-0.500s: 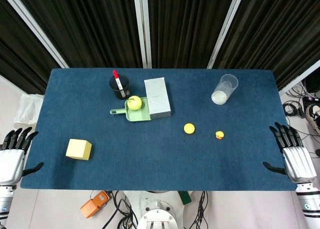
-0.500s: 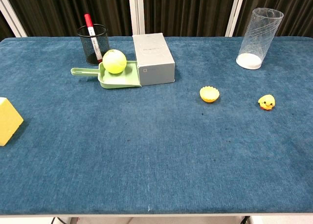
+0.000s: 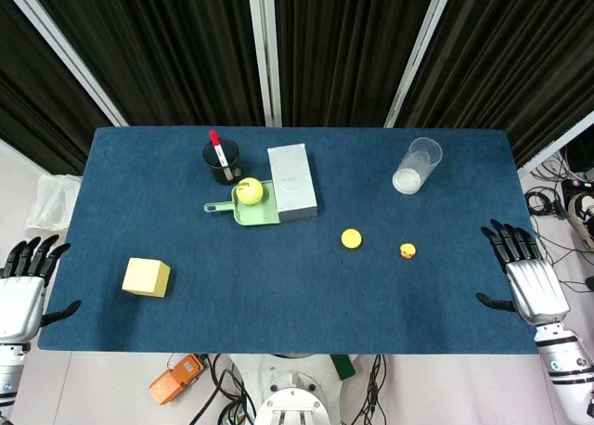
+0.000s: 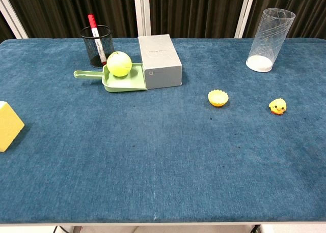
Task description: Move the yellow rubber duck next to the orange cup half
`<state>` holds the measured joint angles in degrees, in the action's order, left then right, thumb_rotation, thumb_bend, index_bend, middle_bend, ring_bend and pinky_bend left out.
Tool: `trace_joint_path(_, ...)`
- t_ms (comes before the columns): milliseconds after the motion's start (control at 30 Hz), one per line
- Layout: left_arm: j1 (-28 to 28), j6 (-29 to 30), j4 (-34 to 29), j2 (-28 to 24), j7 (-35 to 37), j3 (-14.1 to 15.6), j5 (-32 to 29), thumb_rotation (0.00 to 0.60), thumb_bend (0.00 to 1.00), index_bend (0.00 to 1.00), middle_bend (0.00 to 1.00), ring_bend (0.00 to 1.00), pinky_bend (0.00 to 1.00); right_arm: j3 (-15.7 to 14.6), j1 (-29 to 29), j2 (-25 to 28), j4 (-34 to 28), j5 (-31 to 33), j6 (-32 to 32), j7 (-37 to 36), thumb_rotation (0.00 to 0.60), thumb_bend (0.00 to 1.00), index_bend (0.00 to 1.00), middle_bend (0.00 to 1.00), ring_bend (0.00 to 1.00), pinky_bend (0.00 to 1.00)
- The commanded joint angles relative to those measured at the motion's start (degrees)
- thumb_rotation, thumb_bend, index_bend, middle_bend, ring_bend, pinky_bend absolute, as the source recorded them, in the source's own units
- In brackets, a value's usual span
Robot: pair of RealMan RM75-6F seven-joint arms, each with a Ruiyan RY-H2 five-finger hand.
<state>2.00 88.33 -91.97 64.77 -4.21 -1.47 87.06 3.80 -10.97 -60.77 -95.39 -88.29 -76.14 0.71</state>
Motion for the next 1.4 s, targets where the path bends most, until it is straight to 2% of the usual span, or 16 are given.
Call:
trace_joint_path(33,0.00,0.04,0.06,0.04,0.04,-0.05,-0.02,0.600,0.00,0.15,0.07,0.02,0.00,2.32,-5.03,-0.07,0.00,3.68,7.24,0.42,0.600,0.03,0.00,0.04,0.01,0.16)
trace_joint_path(100,0.00,0.05,0.01,0.03,0.02,-0.07,-0.01,0.600,0.00,0.15,0.07,0.02,0.00,3.42,-7.95,-0.86,0.70,5.76,11.57,1.44,0.600,0.03,0.00,0.04,0.05,0.21)
trace_joint_path(167,-0.03,0.09,-0.02,0.04,0.02,-0.06,-0.01,0.600,0.00,0.15,0.07,0.02,0.00,4.33,-10.75,-2.18,1.75,7.96,15.50,3.51,0.600,0.03,0.00,0.04,0.15,0.34)
trace_joint_path(233,-0.09,0.08,-0.04,0.03,-0.02,-0.02,-0.08,0.600,0.00,0.15,0.07,0.02,0.00,4.81,-12.84,-3.79,2.95,9.19,17.95,5.57,0.600,0.03,0.00,0.05,0.33,0.54)
trace_joint_path(333,-0.22,0.05,-0.16,-0.07,-0.10,0.03,-0.29,0.600,0.00,0.15,0.07,0.02,0.00,4.91,-15.83,-6.22,4.90,10.91,22.01,7.85,0.600,0.03,0.05,0.16,0.66,0.84)
trace_joint_path(367,-0.26,0.01,-0.20,-0.12,-0.11,0.02,-0.41,0.600,0.00,0.15,0.07,0.02,0.00,4.82,-16.89,-7.16,5.97,11.53,23.48,8.75,0.600,0.05,0.10,0.21,0.74,0.92)
trace_joint_path(433,-0.31,-0.05,-0.28,-0.17,-0.14,0.02,-0.60,0.600,0.00,0.15,0.07,0.02,0.00,4.49,-18.35,-8.42,7.64,12.27,25.54,10.33,0.600,0.10,0.20,0.26,0.80,0.99)
trace_joint_path(500,-0.38,-0.07,-0.38,-0.27,-0.19,0.00,-0.78,0.600,0.00,0.15,0.07,0.02,0.00,4.06,-19.83,-9.74,9.16,13.08,27.75,11.55,0.600,0.19,0.32,0.29,0.85,1.00)
trace_joint_path(567,-0.42,-0.07,-0.48,-0.29,-0.23,-0.04,-0.91,0.600,0.00,0.15,0.07,0.02,0.00,3.56,-21.12,-10.95,10.54,13.89,29.73,12.73,0.600,0.24,0.38,0.29,0.87,1.00)
trace_joint_path(633,-0.45,-0.09,-0.55,-0.27,-0.26,-0.05,-1.00,0.600,0.00,0.15,0.07,0.02,0.00,3.16,-22.07,-12.02,11.65,14.73,31.09,13.93,0.600,0.25,0.41,0.29,0.87,1.00)
trace_joint_path(767,-0.38,-0.43,-0.61,-0.22,-0.47,-0.03,-1.21,0.600,0.00,0.15,0.07,0.01,0.00,2.53,-23.67,-14.77,14.14,16.22,32.48,16.30,0.600,0.25,0.43,0.29,0.88,1.00)
trace_joint_path(933,-0.35,-0.51,-0.64,-0.24,-0.47,-0.17,-1.43,0.600,0.00,0.15,0.07,0.01,0.00,2.38,-24.80,-17.11,16.57,17.69,32.74,17.28,0.600,0.30,0.47,0.29,0.88,1.00)
trace_joint_path(1400,-0.29,-0.77,-0.19,0.16,-0.21,-0.32,-1.79,0.600,0.00,0.15,0.07,0.01,0.00,1.80,-26.12,-20.70,21.54,19.20,32.79,15.78,0.600,0.34,0.50,0.30,0.88,1.00)
